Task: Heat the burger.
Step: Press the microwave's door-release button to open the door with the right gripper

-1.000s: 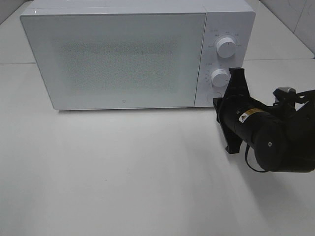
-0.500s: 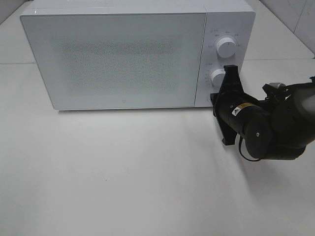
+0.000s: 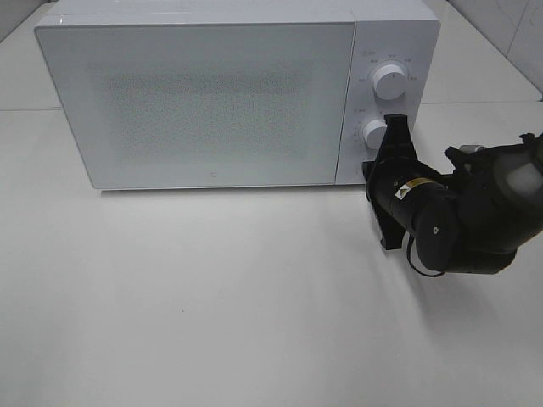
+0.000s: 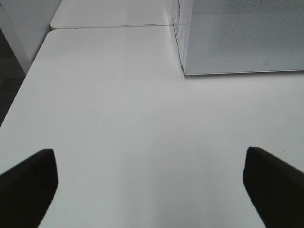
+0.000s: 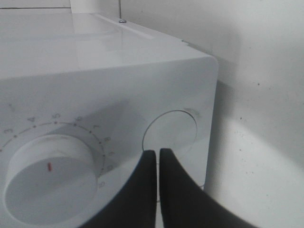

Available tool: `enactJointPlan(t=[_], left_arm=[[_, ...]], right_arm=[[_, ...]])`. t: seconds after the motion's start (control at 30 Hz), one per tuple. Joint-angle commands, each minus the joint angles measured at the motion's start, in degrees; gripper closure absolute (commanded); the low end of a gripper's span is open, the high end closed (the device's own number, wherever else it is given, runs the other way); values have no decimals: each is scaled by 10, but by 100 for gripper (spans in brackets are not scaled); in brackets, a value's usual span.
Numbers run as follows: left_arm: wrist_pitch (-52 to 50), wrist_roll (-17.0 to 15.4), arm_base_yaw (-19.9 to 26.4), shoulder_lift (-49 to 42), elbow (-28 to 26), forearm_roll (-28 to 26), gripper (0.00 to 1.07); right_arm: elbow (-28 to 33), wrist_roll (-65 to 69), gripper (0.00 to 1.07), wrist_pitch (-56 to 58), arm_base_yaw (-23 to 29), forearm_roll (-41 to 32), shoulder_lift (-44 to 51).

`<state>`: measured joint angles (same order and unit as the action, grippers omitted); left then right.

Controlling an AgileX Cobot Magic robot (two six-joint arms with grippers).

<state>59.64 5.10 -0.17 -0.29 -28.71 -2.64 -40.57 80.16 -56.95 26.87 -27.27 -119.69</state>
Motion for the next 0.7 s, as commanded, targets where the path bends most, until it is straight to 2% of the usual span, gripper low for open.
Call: enactJointPlan(t=[0.03,0.37,0.7], left_arm=[[-3,-2,1,-11,2,-1,6],[-3,-2,1,-11,2,-1,6],[-3,-2,1,-11,2,0,6]], right_arm=[[-14,-9,107,1,-2,-1,-11],[-44,-22,107,-14,-2,-29,-36],[-63,-43,107,-56,-29,-44,-36]])
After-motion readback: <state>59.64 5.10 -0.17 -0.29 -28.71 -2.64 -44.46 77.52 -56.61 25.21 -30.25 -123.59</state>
